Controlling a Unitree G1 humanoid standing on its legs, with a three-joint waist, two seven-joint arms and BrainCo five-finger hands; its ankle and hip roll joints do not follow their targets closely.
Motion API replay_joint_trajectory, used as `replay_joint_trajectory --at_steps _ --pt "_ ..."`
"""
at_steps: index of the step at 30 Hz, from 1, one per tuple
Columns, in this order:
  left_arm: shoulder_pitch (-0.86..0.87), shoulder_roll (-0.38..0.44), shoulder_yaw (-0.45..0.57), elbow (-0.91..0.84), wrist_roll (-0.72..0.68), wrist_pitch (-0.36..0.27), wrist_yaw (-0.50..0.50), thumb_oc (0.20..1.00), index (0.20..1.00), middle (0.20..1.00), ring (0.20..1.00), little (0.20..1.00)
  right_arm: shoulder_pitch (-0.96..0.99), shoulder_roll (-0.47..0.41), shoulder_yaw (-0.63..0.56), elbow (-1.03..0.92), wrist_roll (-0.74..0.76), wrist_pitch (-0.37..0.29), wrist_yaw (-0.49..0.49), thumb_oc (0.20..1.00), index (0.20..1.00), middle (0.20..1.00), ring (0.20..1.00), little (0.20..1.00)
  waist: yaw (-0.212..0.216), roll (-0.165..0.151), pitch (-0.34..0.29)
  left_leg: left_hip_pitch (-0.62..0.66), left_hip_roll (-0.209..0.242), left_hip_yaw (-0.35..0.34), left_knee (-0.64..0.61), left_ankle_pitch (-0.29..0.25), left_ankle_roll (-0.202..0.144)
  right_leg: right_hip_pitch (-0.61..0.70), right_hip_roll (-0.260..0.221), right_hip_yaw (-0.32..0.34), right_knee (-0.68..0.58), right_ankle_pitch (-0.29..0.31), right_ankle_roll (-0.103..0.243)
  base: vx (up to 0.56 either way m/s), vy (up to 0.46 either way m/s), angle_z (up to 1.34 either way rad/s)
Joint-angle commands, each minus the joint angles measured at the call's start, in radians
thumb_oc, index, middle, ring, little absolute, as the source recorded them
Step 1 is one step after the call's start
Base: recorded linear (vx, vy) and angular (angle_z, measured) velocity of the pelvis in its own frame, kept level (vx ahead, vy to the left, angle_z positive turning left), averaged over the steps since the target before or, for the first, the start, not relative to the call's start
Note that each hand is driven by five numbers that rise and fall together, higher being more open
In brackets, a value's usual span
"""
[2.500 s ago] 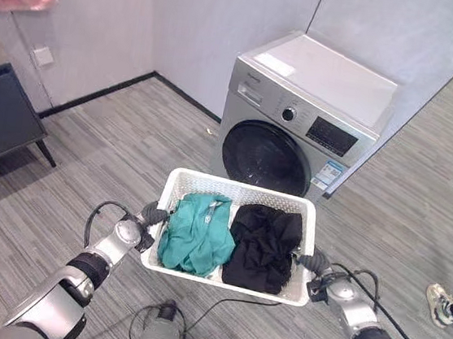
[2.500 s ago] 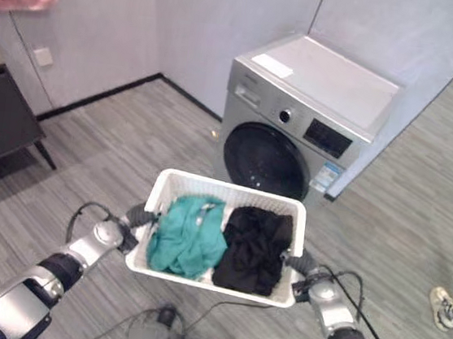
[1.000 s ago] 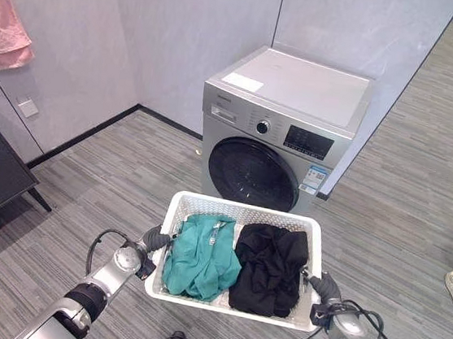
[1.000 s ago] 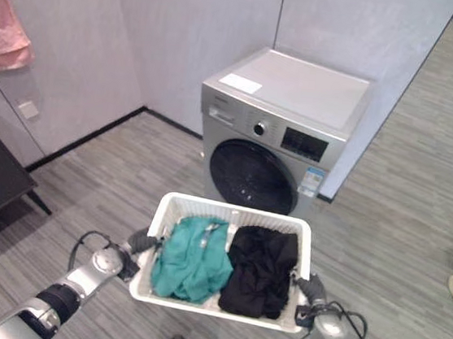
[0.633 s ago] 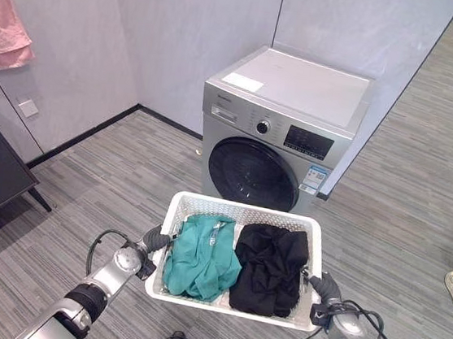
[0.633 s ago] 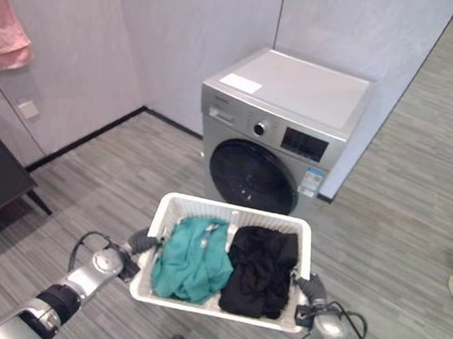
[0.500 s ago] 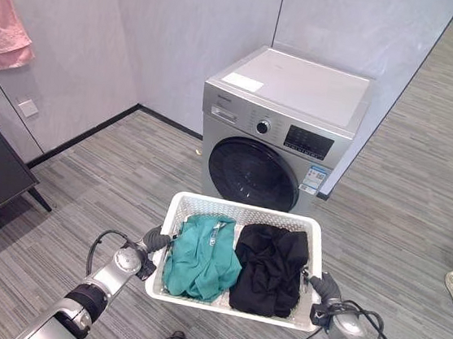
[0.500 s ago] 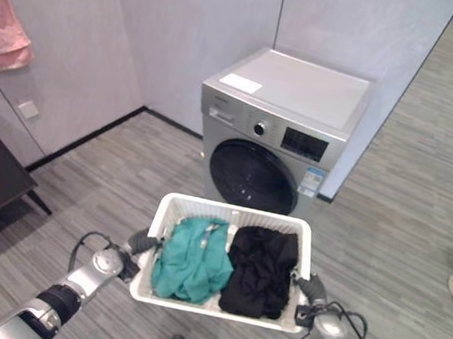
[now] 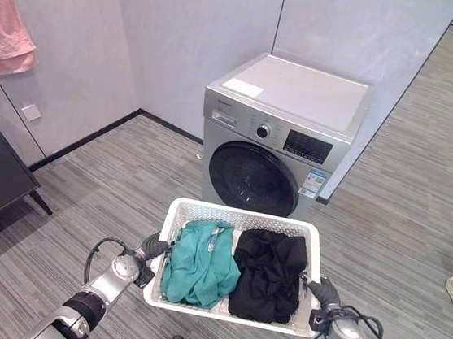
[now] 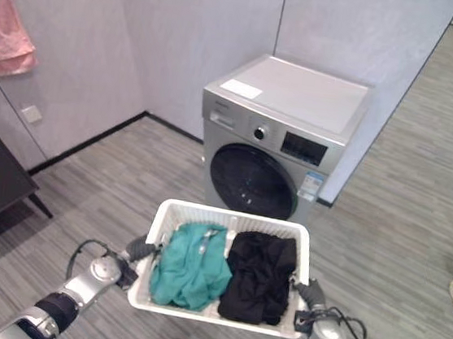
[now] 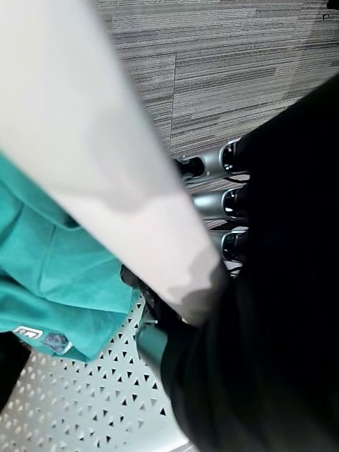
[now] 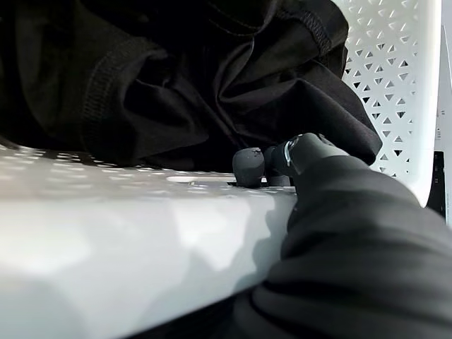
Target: Grab the laundry basket,head to the washer,open it,put in the laundry and shut it.
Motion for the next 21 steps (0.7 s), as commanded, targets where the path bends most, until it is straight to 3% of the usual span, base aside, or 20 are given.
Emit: replay_joint_trajectory --at_steps 1,2,21 --pt "-0.063 0.050 0.128 0.080 -0.016 -0.074 0.066 0.200 0.200 0.200 0.200 0.200 0.024 -0.098 -0.132 -0.043 0.017 -0.106 -0.072 0.200 0.200 0.200 0.200 0.200 0.038 0.021 -0.064 -0.008 0.046 -0.021 0.052 -0.074 -0.037 -0.086 -0.065 -0.027 0.136 -0.045 0.063 0.00 0.000 0.00" --pt "0.240 -0.214 0.263 0.596 -0.030 -0.132 0.052 0.200 0.200 0.200 0.200 0.200 -0.033 0.067 0.230 0.726 -0.312 -0.009 0.004 0.200 0.200 0.200 0.200 0.200 0.031 -0.016 -0.055 0.020 0.098 0.118 0.005 -0.125 -0.088 -0.162 -0.101 -0.094 -0.010 0.071 0.060 0.00 0.000 0.00" --pt "0.259 -0.210 0.273 0.604 -0.035 -0.134 0.055 0.200 0.200 0.200 0.200 0.200 -0.032 0.066 0.231 0.699 -0.282 -0.018 0.003 0.200 0.200 0.200 0.200 0.200 0.031 -0.012 -0.057 0.032 0.116 0.113 0.005 -0.121 -0.103 -0.149 -0.084 -0.101 -0.010 0.059 0.056 0.01 -0.019 -0.02"
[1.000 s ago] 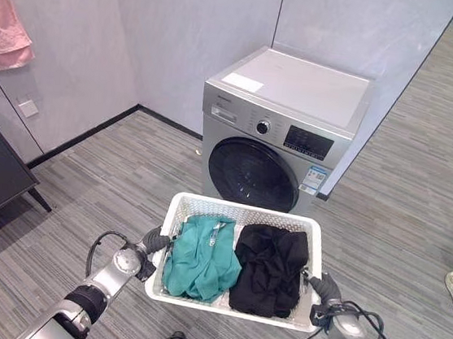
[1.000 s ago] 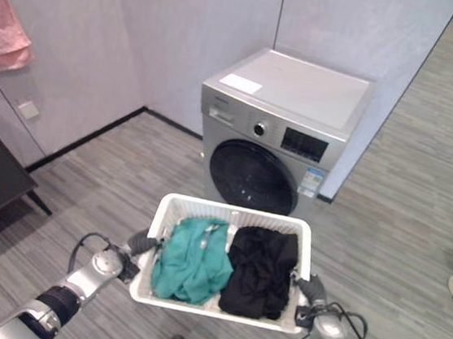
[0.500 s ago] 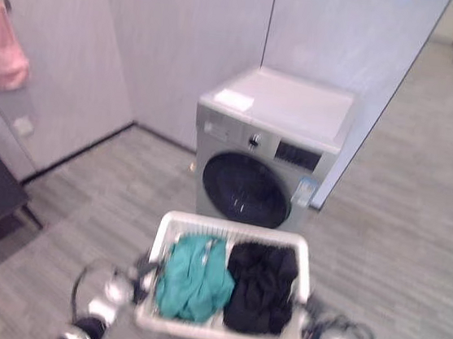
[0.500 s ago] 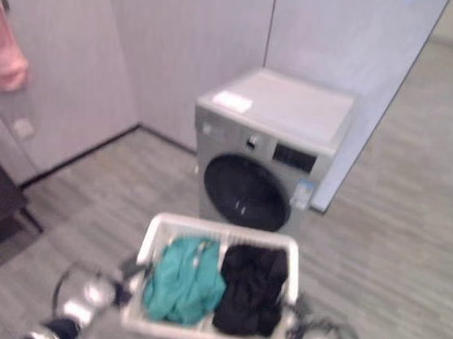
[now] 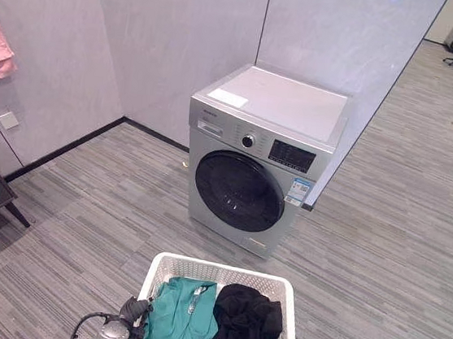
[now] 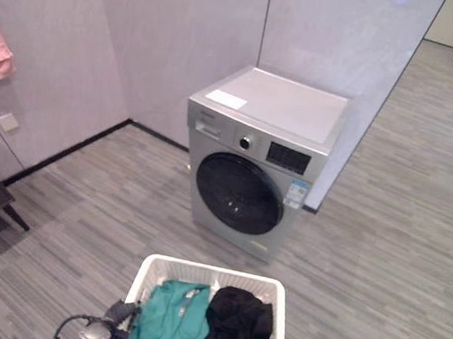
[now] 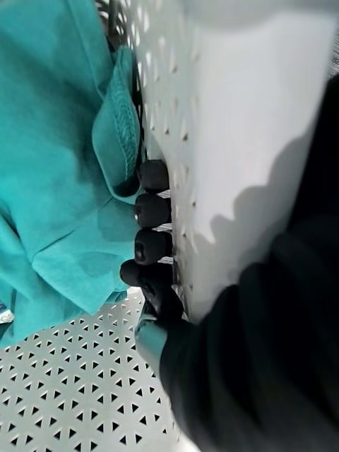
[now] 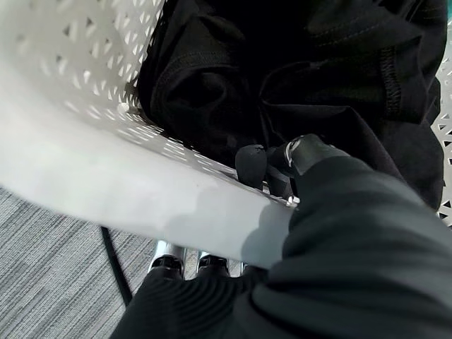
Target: Grab the laundry basket,head to the washer,open it,put in the laundry and shut it.
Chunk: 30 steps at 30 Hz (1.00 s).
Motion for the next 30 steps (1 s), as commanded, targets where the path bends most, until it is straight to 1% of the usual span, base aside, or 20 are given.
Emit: replay_joint_trajectory --at_steps 1,6,8,9,10,12,13,14,16,17,18,19,20,21,22,25,27,29,30 --pt "0.084 0.023 0.001 0.104 0.001 0.021 0.000 0.200 0.200 0.200 0.200 0.200 0.042 -0.060 0.018 0.065 -0.022 0.025 -0.015 0.200 0.200 0.200 0.200 0.200 0.059 0.033 0.061 0.100 0.093 0.028 0.012 -0.109 -0.073 -0.078 -0.084 -0.077 0.001 0.067 0.066 0.00 0.000 0.00" --pt "0.085 0.023 -0.002 0.093 -0.011 0.015 0.006 0.200 0.200 0.200 0.200 0.200 0.040 -0.063 0.016 0.053 -0.016 0.019 -0.024 0.200 0.200 0.200 0.200 0.200 0.057 0.035 0.059 0.102 0.093 0.028 0.012 -0.111 -0.073 -0.079 -0.084 -0.078 0.001 0.067 0.067 0.00 0.000 0.00" --pt "0.082 0.029 -0.003 0.055 -0.032 0.008 0.013 0.200 0.200 0.200 0.200 0.200 0.038 -0.070 0.010 0.033 -0.003 0.014 -0.034 0.200 0.200 0.200 0.200 0.200 0.056 0.036 0.059 0.103 0.094 0.028 0.012 -0.112 -0.073 -0.078 -0.084 -0.077 0.001 0.066 0.067 0.00 0.000 0.00" --pt "0.079 0.041 -0.008 -0.013 -0.048 0.005 0.020 0.200 0.200 0.200 0.200 0.200 0.031 -0.080 0.008 0.001 0.002 0.011 -0.044 0.200 0.200 0.200 0.200 0.200 0.055 0.037 0.058 0.104 0.095 0.030 0.012 -0.113 -0.073 -0.077 -0.084 -0.076 0.001 0.067 0.067 0.00 0.000 0.00" --pt "0.080 0.041 -0.008 -0.014 -0.048 0.005 0.020 0.200 0.200 0.200 0.200 0.200 0.032 -0.080 0.008 0.001 0.002 0.011 -0.044 0.200 0.200 0.200 0.200 0.200 0.055 0.037 0.058 0.105 0.095 0.031 0.012 -0.113 -0.073 -0.077 -0.084 -0.076 0.001 0.067 0.067 0.00 0.000 0.00" --pt "0.076 0.063 -0.014 -0.119 -0.063 0.007 0.022 0.200 0.200 0.200 0.200 0.200 0.020 -0.096 0.010 -0.044 -0.005 0.011 -0.048 0.200 0.200 0.200 0.200 0.200 0.053 0.040 0.057 0.106 0.095 0.031 0.012 -0.114 -0.073 -0.075 -0.084 -0.072 0.001 0.067 0.068 0.00 0.000 0.00" --pt "0.059 0.094 -0.021 -0.240 -0.069 0.011 0.025 0.200 0.200 0.200 0.200 0.200 -0.008 -0.122 0.016 -0.095 -0.017 0.015 -0.056 0.200 0.200 0.200 0.200 0.200 0.051 0.043 0.055 0.108 0.095 0.034 0.012 -0.115 -0.073 -0.074 -0.085 -0.071 0.001 0.067 0.068 0.00 0.000 0.00" --pt "0.059 0.094 -0.020 -0.241 -0.069 0.012 0.025 0.200 0.200 0.200 0.200 0.200 -0.008 -0.122 0.016 -0.095 -0.017 0.015 -0.056 0.200 0.200 0.200 0.200 0.200 0.051 0.043 0.055 0.109 0.095 0.034 0.012 -0.115 -0.074 -0.074 -0.085 -0.071 0.001 0.067 0.068 0.00 0.000 0.00" --pt "0.008 0.136 -0.030 -0.378 -0.081 0.027 0.025 0.200 0.200 0.200 0.200 0.200 -0.080 -0.152 0.027 -0.138 -0.033 0.031 -0.063 0.200 0.200 0.200 0.200 0.200 0.050 0.046 0.054 0.110 0.097 0.037 0.012 -0.116 -0.073 -0.076 -0.084 -0.067 0.001 0.069 0.069 0.00 0.000 0.00" --pt "-0.012 0.147 -0.030 -0.401 -0.086 0.032 0.027 0.200 0.200 0.200 0.200 0.200 -0.107 -0.156 0.033 -0.145 -0.035 0.036 -0.064 0.200 0.200 0.200 0.200 0.200 0.050 0.047 0.055 0.110 0.097 0.039 0.012 -0.116 -0.073 -0.078 -0.084 -0.066 0.001 0.070 0.069 0.00 0.000 0.00" --pt "-0.012 0.147 -0.030 -0.401 -0.086 0.033 0.027 0.200 0.200 0.200 0.200 0.200 -0.108 -0.156 0.033 -0.145 -0.035 0.037 -0.064 0.200 0.200 0.200 0.200 0.200 0.050 0.047 0.056 0.110 0.097 0.039 0.012 -0.116 -0.073 -0.077 -0.084 -0.066 0.001 0.070 0.069 0.00 0.000 0.00" --pt "-0.059 0.163 -0.037 -0.428 -0.092 0.038 0.032 0.200 0.200 0.200 0.200 0.200 -0.170 -0.156 0.051 -0.156 -0.037 0.050 -0.062 0.200 0.200 0.200 0.200 0.200 0.051 0.050 0.057 0.109 0.096 0.041 0.012 -0.115 -0.072 -0.082 -0.085 -0.062 0.001 0.073 0.069 0.00 0.000 0.00" --pt "-0.060 0.163 -0.037 -0.428 -0.092 0.039 0.031 0.200 0.200 0.200 0.200 0.200 -0.171 -0.156 0.051 -0.156 -0.037 0.050 -0.062 0.200 0.200 0.200 0.200 0.200 0.051 0.050 0.058 0.109 0.096 0.041 0.012 -0.115 -0.072 -0.081 -0.085 -0.062 0.001 0.073 0.069 0.00 0.000 0.00" --pt "-0.093 0.168 -0.044 -0.433 -0.097 0.043 0.036 0.200 0.200 0.200 0.200 0.200 -0.216 -0.151 0.066 -0.156 -0.033 0.058 -0.062 0.200 0.200 0.200 0.200 0.200 0.052 0.051 0.057 0.108 0.094 0.042 0.012 -0.116 -0.071 -0.083 -0.085 -0.060 0.001 0.074 0.068 0.00 0.000 0.00" --pt "-0.094 0.168 -0.044 -0.433 -0.097 0.043 0.036 0.200 0.200 0.200 0.200 0.200 -0.216 -0.151 0.065 -0.156 -0.033 0.058 -0.062 0.200 0.200 0.200 0.200 0.200 0.052 0.051 0.058 0.109 0.094 0.042 0.012 -0.116 -0.071 -0.083 -0.085 -0.060 0.001 0.074 0.068 0.00 0.000 0.00" --pt "-0.148 0.176 -0.069 -0.449 -0.112 0.058 0.033 0.200 0.200 0.200 0.200 0.200 -0.312 -0.137 0.102 -0.151 -0.015 0.075 -0.057 0.200 0.200 0.200 0.200 0.200 0.059 0.050 0.060 0.107 0.092 0.043 0.012 -0.116 -0.071 -0.085 -0.085 -0.058 0.001 0.077 0.068 0.00 0.000 0.00" --pt "-0.157 0.177 -0.075 -0.450 -0.114 0.061 0.032 0.200 0.200 0.200 0.200 0.200 -0.332 -0.132 0.109 -0.148 -0.011 0.078 -0.054 0.200 0.200 0.200 0.200 0.200 0.060 0.050 0.062 0.107 0.091 0.043 0.012 -0.115 -0.071 -0.085 -0.085 -0.058 0.001 0.078 0.068 0.00 0.000 0.00" --pt "-0.198 0.177 -0.094 -0.443 -0.139 0.068 0.032 0.200 0.200 0.200 0.200 0.200 -0.414 -0.124 0.129 -0.136 0.016 0.091 -0.054 0.200 0.200 0.200 0.200 0.200 0.065 0.050 0.065 0.105 0.091 0.043 0.012 -0.114 -0.071 -0.086 -0.085 -0.058 0.001 0.080 0.067 0.00 0.000 0.00" --pt "-0.198 0.177 -0.094 -0.442 -0.140 0.068 0.032 0.200 0.200 0.200 0.200 0.200 -0.415 -0.124 0.129 -0.136 0.016 0.090 -0.054 0.200 0.200 0.200 0.200 0.200 0.064 0.050 0.066 0.105 0.091 0.043 0.012 -0.114 -0.071 -0.086 -0.085 -0.058 0.001 0.080 0.067 -0.01 0.003 -0.03"
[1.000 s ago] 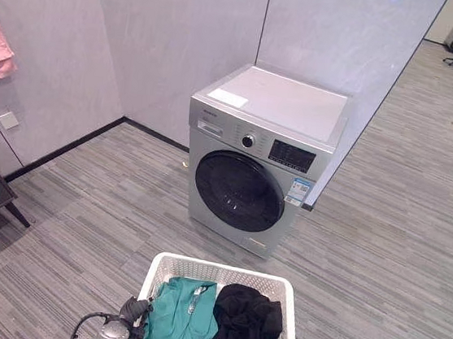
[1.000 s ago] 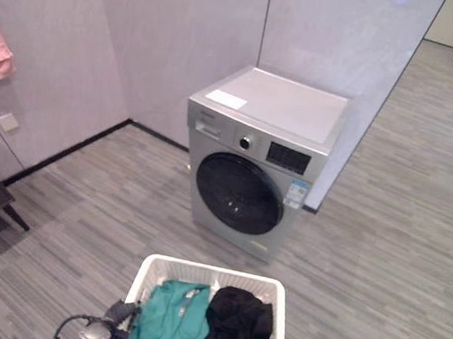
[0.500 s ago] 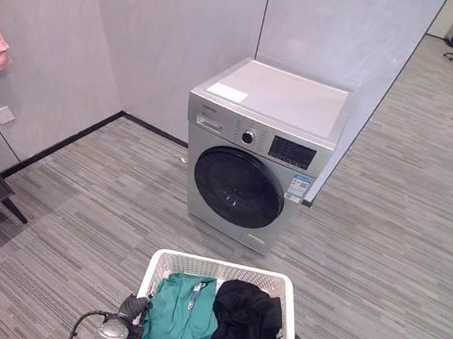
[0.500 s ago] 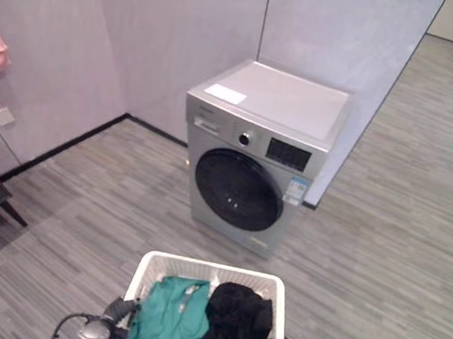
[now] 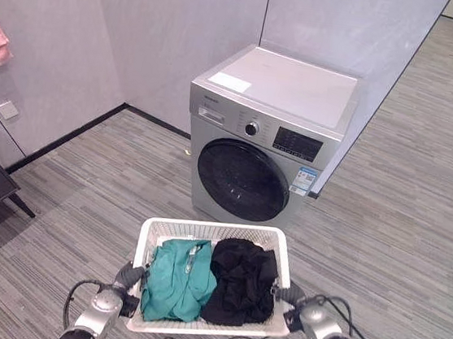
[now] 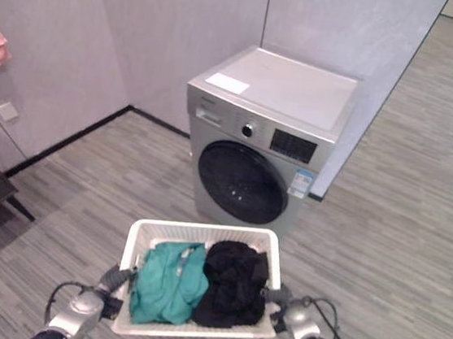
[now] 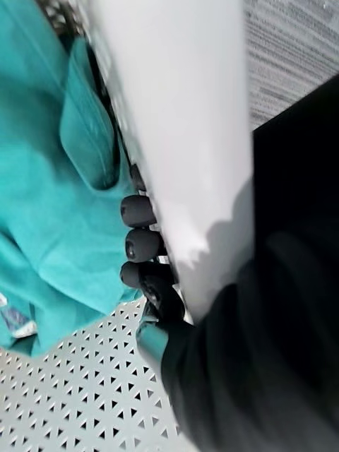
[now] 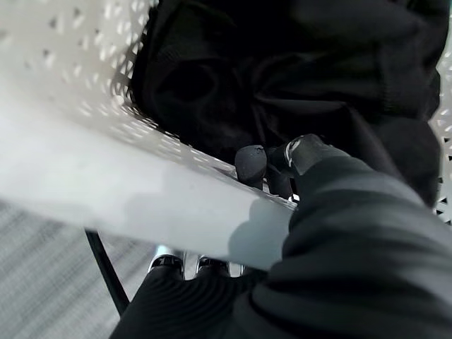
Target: Grab the laundry basket,head to the washer,open it,put in the laundry and shut it.
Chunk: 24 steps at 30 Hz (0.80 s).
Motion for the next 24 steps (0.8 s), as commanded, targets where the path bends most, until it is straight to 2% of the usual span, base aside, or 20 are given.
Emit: replay_joint_trajectory --at_steps 1,5,7,9,14,17,18,24 --pt "-0.191 0.021 -0.042 -0.034 -0.056 -0.058 0.013 0.200 0.200 0.200 0.200 0.200 -0.135 -0.079 0.047 0.025 0.014 -0.017 -0.034 0.200 0.200 0.200 0.200 0.200 0.060 0.033 0.009 0.100 0.089 0.039 0.012 -0.118 -0.075 -0.087 -0.084 -0.061 0.000 0.078 0.068 0.00 0.000 0.00" --pt "-0.191 0.021 -0.042 -0.034 -0.056 -0.058 0.013 0.200 0.200 0.200 0.200 0.200 -0.135 -0.079 0.047 0.025 0.014 -0.017 -0.034 0.200 0.200 0.200 0.200 0.200 0.060 0.033 0.009 0.100 0.089 0.039 0.012 -0.118 -0.075 -0.087 -0.084 -0.061 0.000 0.078 0.068 0.00 0.000 -0.01" --pt "-0.231 0.028 -0.055 -0.050 -0.086 -0.052 0.022 0.200 0.200 0.200 0.200 0.200 -0.219 -0.071 0.058 0.043 0.045 -0.002 -0.039 0.200 0.200 0.200 0.200 0.200 0.064 0.031 0.014 0.095 0.090 0.037 0.012 -0.114 -0.075 -0.090 -0.084 -0.061 0.000 0.081 0.067 -0.03 0.010 -0.01" --pt "-0.241 0.105 -0.015 -0.223 -0.101 -0.053 0.040 0.200 0.200 0.200 0.200 0.200 -0.319 -0.120 0.072 -0.058 0.079 0.012 -0.034 0.200 0.200 0.200 0.200 0.200 0.069 0.015 0.037 0.092 0.092 0.041 0.012 -0.110 -0.073 -0.100 -0.076 -0.048 0.000 0.089 0.070 -0.08 0.058 -0.08" --pt "-0.179 0.145 0.042 -0.341 -0.112 -0.055 0.036 0.200 0.200 0.200 0.200 0.200 -0.302 -0.159 0.053 -0.135 0.089 0.017 -0.016 0.200 0.200 0.200 0.200 0.200 0.072 0.003 0.040 0.102 0.092 0.055 0.012 -0.115 -0.068 -0.098 -0.080 -0.039 0.000 0.093 0.075 -0.01 0.049 -0.14" --pt "-0.121 0.189 0.118 -0.452 -0.091 -0.061 0.032 0.200 0.200 0.200 0.200 0.200 -0.258 -0.231 0.001 -0.274 0.100 0.010 0.002 0.200 0.200 0.200 0.200 0.200 0.072 -0.014 0.049 0.100 0.076 0.071 0.045 -0.135 -0.053 -0.096 -0.098 -0.026 0.002 0.105 0.084 -0.04 0.137 -0.13" --pt "-0.105 0.214 0.154 -0.499 -0.078 -0.064 0.030 0.200 0.200 0.200 0.200 0.200 -0.228 -0.285 -0.032 -0.362 0.085 0.008 0.012 0.200 0.200 0.200 0.200 0.200 0.067 -0.017 0.052 0.091 0.060 0.076 0.069 -0.156 -0.041 -0.108 -0.115 -0.017 0.019 0.112 0.094 -0.05 0.150 -0.25" --pt "-0.093 0.258 0.215 -0.572 -0.038 -0.065 0.024 0.200 0.200 0.200 0.200 0.200 -0.130 -0.378 -0.136 -0.537 0.063 0.004 0.029 0.200 0.200 0.200 0.200 0.200 0.050 -0.016 0.050 0.093 0.019 0.093 0.093 -0.195 0.002 -0.168 -0.168 0.017 0.120 0.121 0.120 -0.02 0.183 -0.14"
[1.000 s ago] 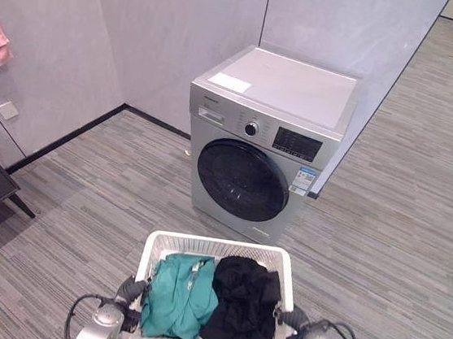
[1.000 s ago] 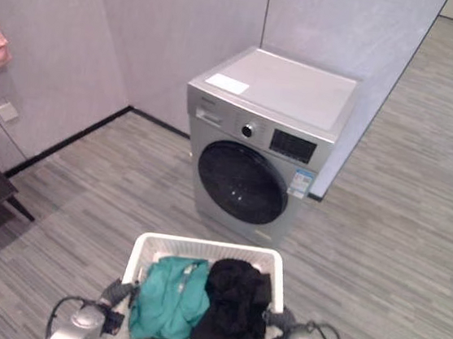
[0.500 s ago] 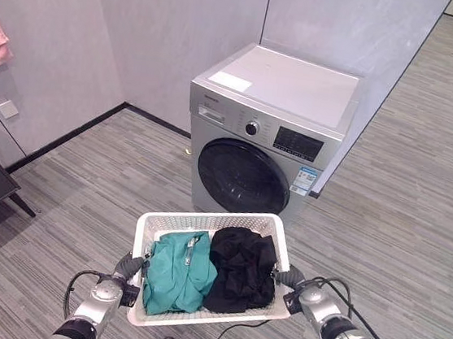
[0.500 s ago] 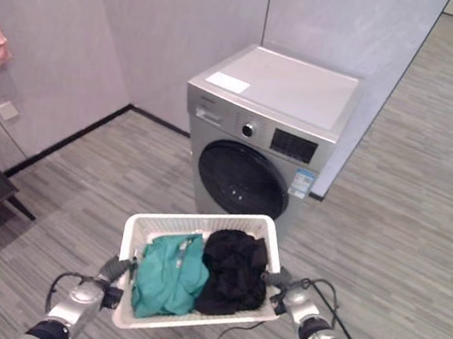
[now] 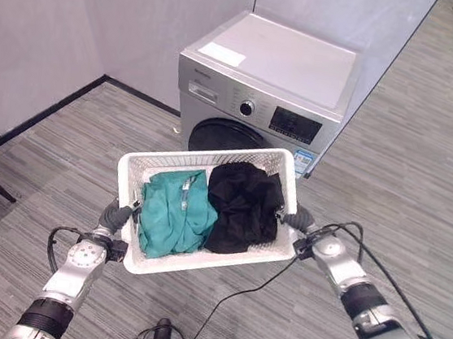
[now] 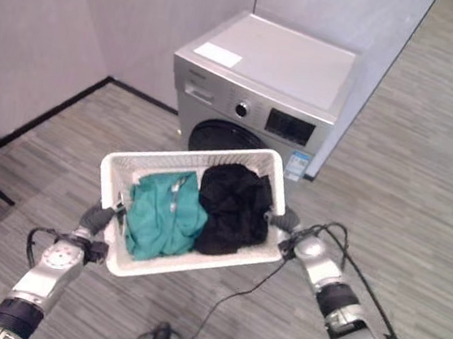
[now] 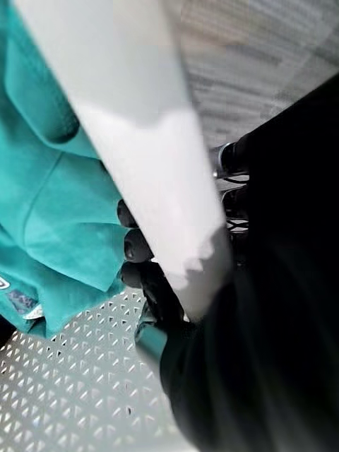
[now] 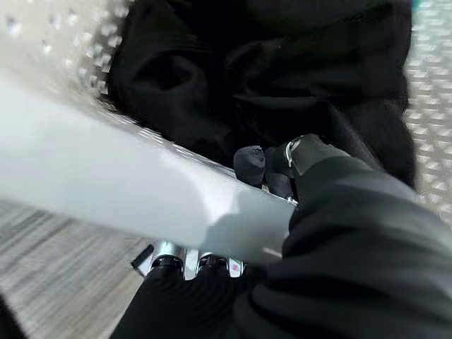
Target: Grab the laundry basket,head to the washer,open it,put in the laundry and shut it.
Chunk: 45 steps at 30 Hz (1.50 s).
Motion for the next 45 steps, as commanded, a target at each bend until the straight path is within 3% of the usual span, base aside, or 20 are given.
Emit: replay_joint_trajectory --at_steps 1,6,9,11,12,14,15,20,24,25,28,29,30,31,32,34,37,38,40,45 --pt "-0.087 0.079 0.088 -0.072 0.028 -0.108 0.014 0.200 0.200 0.200 0.200 0.200 -0.011 -0.170 -0.102 -0.020 -0.015 -0.037 -0.027 0.200 0.200 0.200 0.200 0.200 0.031 0.011 -0.055 0.072 0.020 0.014 0.089 -0.185 -0.011 -0.136 -0.148 -0.030 0.097 0.090 0.106 -0.01 0.191 -0.22" --pt "-0.184 0.134 0.072 -0.079 0.060 -0.088 0.006 0.200 0.200 0.200 0.200 0.200 0.105 -0.222 -0.228 -0.164 -0.025 -0.023 -0.027 0.200 0.200 0.200 0.200 0.200 0.009 0.016 -0.034 0.103 -0.019 0.017 0.093 -0.206 0.038 -0.233 -0.175 -0.001 0.325 0.146 0.111 0.00 0.193 -0.11" --pt "-0.230 0.162 0.064 -0.081 0.058 -0.077 0.009 0.200 0.200 0.200 0.200 0.200 0.125 -0.237 -0.261 -0.187 -0.014 -0.021 -0.030 0.200 0.200 0.200 0.200 0.200 0.005 0.025 -0.019 0.151 -0.029 0.038 0.081 -0.221 0.063 -0.304 -0.188 -0.066 0.447 0.193 0.115 0.05 0.107 -0.20" --pt "-0.242 0.168 0.065 -0.076 0.062 -0.073 0.012 0.200 0.200 0.200 0.200 0.200 0.131 -0.239 -0.270 -0.193 -0.009 -0.017 -0.033 0.200 0.200 0.200 0.200 0.200 0.000 0.024 -0.020 0.172 -0.030 0.044 0.062 -0.222 0.066 -0.325 -0.170 -0.074 0.452 0.186 0.110 0.10 0.080 -0.30" --pt "-0.248 0.180 0.081 -0.068 0.062 -0.074 0.016 0.200 0.200 0.200 0.200 0.200 0.136 -0.248 -0.282 -0.207 -0.004 -0.020 -0.039 0.200 0.200 0.200 0.200 0.200 -0.017 0.026 -0.019 0.196 -0.039 0.045 0.035 -0.219 0.069 -0.367 -0.104 -0.070 0.416 0.158 0.100 0.11 0.060 -0.18" --pt "-0.248 0.180 0.081 -0.068 0.062 -0.074 0.016 0.200 0.200 0.200 0.200 0.200 0.137 -0.248 -0.282 -0.208 -0.004 -0.020 -0.039 0.200 0.200 0.200 0.200 0.200 -0.014 0.029 -0.020 0.200 -0.035 0.048 0.029 -0.219 0.068 -0.366 -0.099 -0.069 0.414 0.158 0.098 0.09 0.032 -0.13" --pt "-0.278 0.187 0.073 -0.034 0.035 -0.080 0.037 0.200 0.200 0.200 0.200 0.200 0.123 -0.245 -0.263 -0.177 0.023 -0.032 -0.057 0.200 0.200 0.200 0.200 0.200 -0.025 0.024 -0.019 0.227 -0.062 0.045 0.008 -0.230 0.069 -0.408 -0.033 -0.094 0.313 0.147 0.077 0.11 0.034 -0.12" --pt "-0.353 0.166 0.042 0.024 0.007 -0.079 0.052 0.200 0.200 0.200 0.200 0.200 0.102 -0.258 -0.246 -0.152 0.034 -0.031 -0.070 0.200 0.200 0.200 0.200 0.200 -0.045 0.018 -0.017 0.254 -0.082 0.042 0.009 -0.258 0.068 -0.437 -0.023 -0.168 0.206 0.208 0.082 0.16 -0.019 0.04" --pt "-0.418 0.142 0.006 0.068 0.022 -0.071 0.065 0.200 0.200 0.200 0.200 0.200 0.139 -0.271 -0.276 -0.191 0.037 -0.037 -0.081 0.200 0.200 0.200 0.200 0.200 -0.066 0.021 -0.044 0.267 -0.085 0.034 0.060 -0.306 0.068 -0.395 -0.022 -0.199 0.193 0.180 0.054 0.19 -0.057 0.18" --pt "-0.429 0.133 -0.001 0.073 0.031 -0.072 0.069 0.200 0.200 0.200 0.200 0.200 0.178 -0.285 -0.305 -0.226 0.032 -0.041 -0.087 0.200 0.200 0.200 0.200 0.200 -0.077 0.033 -0.058 0.273 -0.065 0.029 0.110 -0.349 0.061 -0.376 -0.024 -0.236 0.225 0.147 0.044 0.26 -0.079 0.03" --pt "-0.417 0.133 0.022 0.061 0.041 -0.076 0.074 0.200 0.200 0.200 0.200 0.200 0.218 -0.294 -0.334 -0.288 0.023 -0.044 -0.081 0.200 0.200 0.200 0.200 0.200 -0.091 0.046 -0.087 0.292 -0.039 0.047 0.142 -0.380 0.040 -0.343 -0.014 -0.269 0.226 0.116 0.031 0.30 -0.106 0.38" --pt "-0.404 0.140 0.040 0.056 0.050 -0.078 0.076 0.200 0.200 0.200 0.200 0.200 0.245 -0.299 -0.355 -0.327 0.012 -0.051 -0.073 0.200 0.200 0.200 0.200 0.200 -0.096 0.050 -0.095 0.282 -0.022 0.060 0.197 -0.366 0.018 -0.316 -0.001 -0.273 0.213 0.098 0.022 0.19 -0.180 0.08" --pt "-0.350 0.161 0.095 0.004 0.070 -0.085 0.083 0.200 0.200 0.200 0.200 0.200 0.322 -0.305 -0.407 -0.430 -0.002 -0.066 -0.054 0.200 0.200 0.200 0.200 0.200 -0.095 0.048 -0.089 0.216 0.010 0.077 0.383 -0.286 -0.022 -0.260 0.027 -0.262 0.175 0.081 0.001 0.16 -0.186 -0.04" --pt "-0.344 0.160 0.097 -0.002 0.071 -0.083 0.083 0.200 0.200 0.200 0.200 0.200 0.329 -0.304 -0.411 -0.437 -0.003 -0.063 -0.052 0.200 0.200 0.200 0.200 0.200 -0.095 0.045 -0.091 0.207 0.008 0.076 0.392 -0.284 -0.023 -0.261 0.026 -0.263 0.169 0.088 -0.003 0.12 -0.212 -0.21" --pt "-0.278 0.165 0.162 -0.059 0.080 -0.099 0.093 0.200 0.200 0.200 0.200 0.200 0.399 -0.302 -0.465 -0.534 -0.008 -0.082 -0.038 0.200 0.200 0.200 0.200 0.200 -0.085 0.043 -0.071 0.126 0.031 0.053 0.550 -0.205 -0.055 -0.224 0.051 -0.241 0.145 0.063 -0.030 0.00 -0.094 -0.35" --pt "-0.228 0.156 0.204 -0.101 0.075 -0.105 0.097 0.200 0.200 0.200 0.200 0.200 0.448 -0.291 -0.498 -0.585 -0.011 -0.085 -0.025 0.200 0.200 0.200 0.200 0.200 -0.083 0.030 -0.064 0.075 0.042 0.045 0.587 -0.186 -0.056 -0.213 0.050 -0.228 0.132 0.057 -0.042 0.02 -0.061 -0.74" --pt "-0.011 0.148 0.388 -0.268 0.074 -0.113 0.088 0.200 0.200 0.200 0.200 0.200 0.608 -0.249 -0.605 -0.739 0.040 -0.112 0.052 0.200 0.200 0.200 0.200 0.200 -0.048 -0.004 -0.055 0.012 0.112 -0.022 0.515 -0.205 -0.042 -0.177 0.055 -0.150 0.103 0.029 -0.042 0.15 0.008 -0.42" --pt "-0.001 0.146 0.393 -0.277 0.075 -0.110 0.086 0.200 0.200 0.200 0.200 0.200 0.614 -0.248 -0.606 -0.745 0.040 -0.110 0.054 0.200 0.200 0.200 0.200 0.200 -0.049 -0.007 -0.059 0.011 0.109 -0.020 0.510 -0.197 -0.041 -0.179 0.052 -0.149 0.101 0.034 -0.043 0.18 0.043 -0.51" --pt "0.131 0.151 0.503 -0.361 0.071 -0.114 0.082 0.200 0.200 0.200 0.200 0.200 0.643 -0.257 -0.624 -0.779 0.087 -0.108 0.098 0.200 0.200 0.200 0.200 0.200 -0.009 -0.011 -0.060 -0.007 0.129 -0.154 0.379 -0.134 -0.056 -0.167 0.068 -0.079 0.088 0.022 -0.044 0.16 0.081 -1.19" --pt "0.157 0.203 0.565 -0.379 0.079 -0.117 0.093 0.200 0.200 0.200 0.200 0.200 0.525 -0.322 -0.554 -0.711 0.109 -0.099 0.088 0.200 0.200 0.200 0.200 0.200 0.040 -0.006 -0.074 -0.013 0.137 -0.314 0.165 -0.071 -0.088 -0.110 0.087 0.005 0.051 -0.002 -0.047 0.11 0.078 -0.82"
